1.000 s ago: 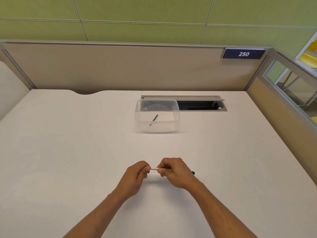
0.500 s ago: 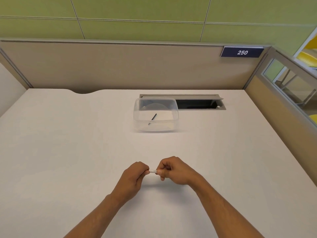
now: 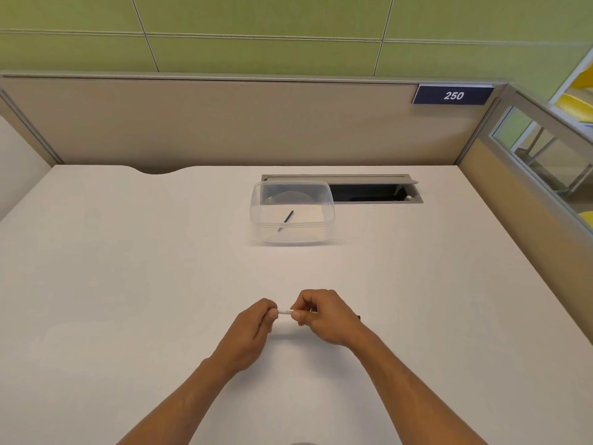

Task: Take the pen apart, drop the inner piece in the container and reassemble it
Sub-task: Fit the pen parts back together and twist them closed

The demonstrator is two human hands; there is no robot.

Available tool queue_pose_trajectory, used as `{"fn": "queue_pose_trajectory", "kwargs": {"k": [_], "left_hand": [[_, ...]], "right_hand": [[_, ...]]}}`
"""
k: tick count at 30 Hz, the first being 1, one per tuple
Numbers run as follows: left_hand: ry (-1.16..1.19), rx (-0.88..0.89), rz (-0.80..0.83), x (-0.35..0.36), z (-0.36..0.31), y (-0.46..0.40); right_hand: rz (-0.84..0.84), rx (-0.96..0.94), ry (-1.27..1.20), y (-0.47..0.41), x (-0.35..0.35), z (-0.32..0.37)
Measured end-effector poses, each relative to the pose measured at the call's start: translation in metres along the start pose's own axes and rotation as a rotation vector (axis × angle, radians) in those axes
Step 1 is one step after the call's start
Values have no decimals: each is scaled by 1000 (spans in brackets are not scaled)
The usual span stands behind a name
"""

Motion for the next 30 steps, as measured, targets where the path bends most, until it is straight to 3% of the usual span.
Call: {"fn": "queue_pose_trajectory", "kwargs": {"k": [6, 11, 16, 21, 30], "left_hand": [[132, -131, -40, 5, 0, -5], [-25, 57, -119, -4, -8, -5], [-150, 154, 14, -4, -10, -5], [-105, 46, 19, -4, 1, -5], [-378, 211, 44, -14, 1, -9]], "right_hand": [[-163, -65, 186, 1, -1, 4], [-56, -76, 8, -1, -1, 4], [57, -68, -58, 0, 0, -2], [-33, -44, 19, -5, 3, -5], [-44, -149, 228, -16, 15, -6]]}}
Point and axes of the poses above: each hand's wrist, its own y-axis away from the middle knuckle, its own x-axis out of the palm, z = x × y, the point moved 4 cm from there along -y, towards the middle knuckle, and after that the axes turned 15 degrees about y, right-handed, at the moved point
